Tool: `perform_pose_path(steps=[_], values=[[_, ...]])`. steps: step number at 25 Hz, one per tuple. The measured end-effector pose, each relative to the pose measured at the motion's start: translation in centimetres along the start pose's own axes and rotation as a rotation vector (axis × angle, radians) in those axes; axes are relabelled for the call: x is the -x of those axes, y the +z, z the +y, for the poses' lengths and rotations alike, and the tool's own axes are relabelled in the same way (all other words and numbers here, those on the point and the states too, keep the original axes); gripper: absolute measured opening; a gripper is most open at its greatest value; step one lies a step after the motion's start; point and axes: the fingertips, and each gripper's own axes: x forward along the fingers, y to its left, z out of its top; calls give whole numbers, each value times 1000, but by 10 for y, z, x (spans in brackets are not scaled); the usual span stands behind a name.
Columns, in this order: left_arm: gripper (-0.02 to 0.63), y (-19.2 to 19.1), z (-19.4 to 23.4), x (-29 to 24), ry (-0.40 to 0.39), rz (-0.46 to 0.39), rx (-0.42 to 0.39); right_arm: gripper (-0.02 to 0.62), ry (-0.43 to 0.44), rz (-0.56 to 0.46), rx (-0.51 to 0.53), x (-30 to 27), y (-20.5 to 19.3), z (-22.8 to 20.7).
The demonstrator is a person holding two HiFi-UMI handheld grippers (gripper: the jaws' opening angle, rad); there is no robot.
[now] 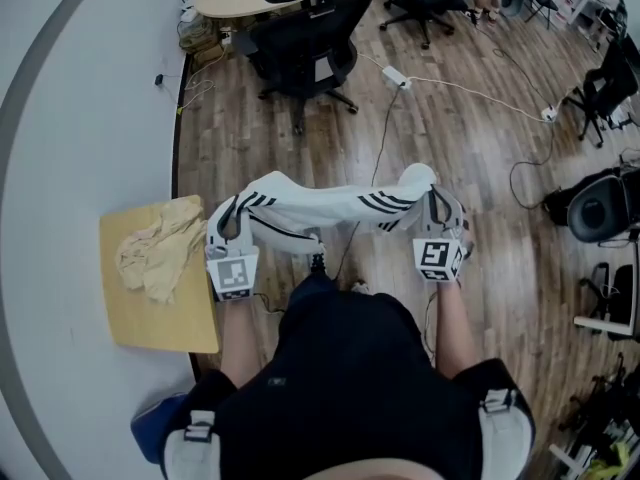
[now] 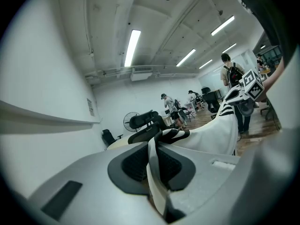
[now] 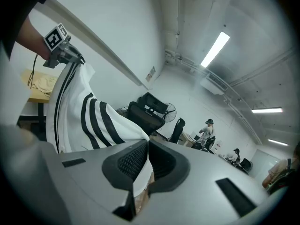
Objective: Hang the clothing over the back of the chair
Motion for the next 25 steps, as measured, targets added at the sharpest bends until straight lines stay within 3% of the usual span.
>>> perform_pose_path(steps=[14, 25], values=[[11, -24, 69, -78, -49, -25, 30, 3, -47, 47, 2, -69, 41, 20], [11, -24, 98, -146, -108, -57, 12, 3, -121, 55, -1, -116, 58, 12]])
